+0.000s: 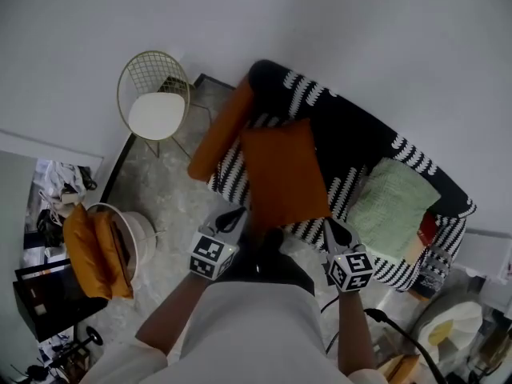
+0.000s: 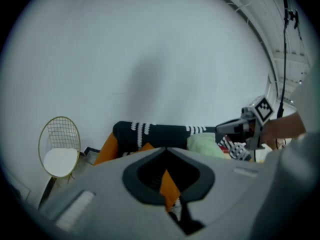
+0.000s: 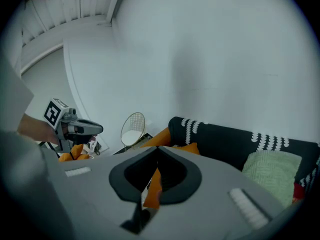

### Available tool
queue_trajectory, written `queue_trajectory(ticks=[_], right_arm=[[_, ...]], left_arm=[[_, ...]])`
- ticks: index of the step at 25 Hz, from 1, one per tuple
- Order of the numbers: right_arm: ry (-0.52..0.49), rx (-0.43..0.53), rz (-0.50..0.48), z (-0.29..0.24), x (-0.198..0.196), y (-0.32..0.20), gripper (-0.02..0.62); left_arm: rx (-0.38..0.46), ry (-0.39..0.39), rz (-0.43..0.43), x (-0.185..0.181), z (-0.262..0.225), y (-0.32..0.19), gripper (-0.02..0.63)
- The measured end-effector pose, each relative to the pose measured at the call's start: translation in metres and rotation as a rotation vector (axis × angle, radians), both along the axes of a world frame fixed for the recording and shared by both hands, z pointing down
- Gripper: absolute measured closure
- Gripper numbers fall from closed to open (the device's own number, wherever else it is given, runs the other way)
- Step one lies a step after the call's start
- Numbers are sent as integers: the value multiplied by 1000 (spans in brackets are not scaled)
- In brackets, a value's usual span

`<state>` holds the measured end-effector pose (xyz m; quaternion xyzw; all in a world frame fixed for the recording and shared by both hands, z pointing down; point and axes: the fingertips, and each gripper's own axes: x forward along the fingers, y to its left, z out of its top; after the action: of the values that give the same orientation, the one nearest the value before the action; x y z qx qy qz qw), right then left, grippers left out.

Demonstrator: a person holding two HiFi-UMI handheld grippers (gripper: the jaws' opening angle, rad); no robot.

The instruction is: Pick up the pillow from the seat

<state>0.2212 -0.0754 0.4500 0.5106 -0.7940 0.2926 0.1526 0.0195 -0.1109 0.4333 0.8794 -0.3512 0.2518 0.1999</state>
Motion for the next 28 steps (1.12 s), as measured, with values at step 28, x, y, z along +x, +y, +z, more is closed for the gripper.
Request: queue_trajectory(ticks=[28], right_arm=[[-12, -187, 29, 165, -30, -119, 567]], left_arm=[[-188, 66, -25, -16, 180, -112, 606]])
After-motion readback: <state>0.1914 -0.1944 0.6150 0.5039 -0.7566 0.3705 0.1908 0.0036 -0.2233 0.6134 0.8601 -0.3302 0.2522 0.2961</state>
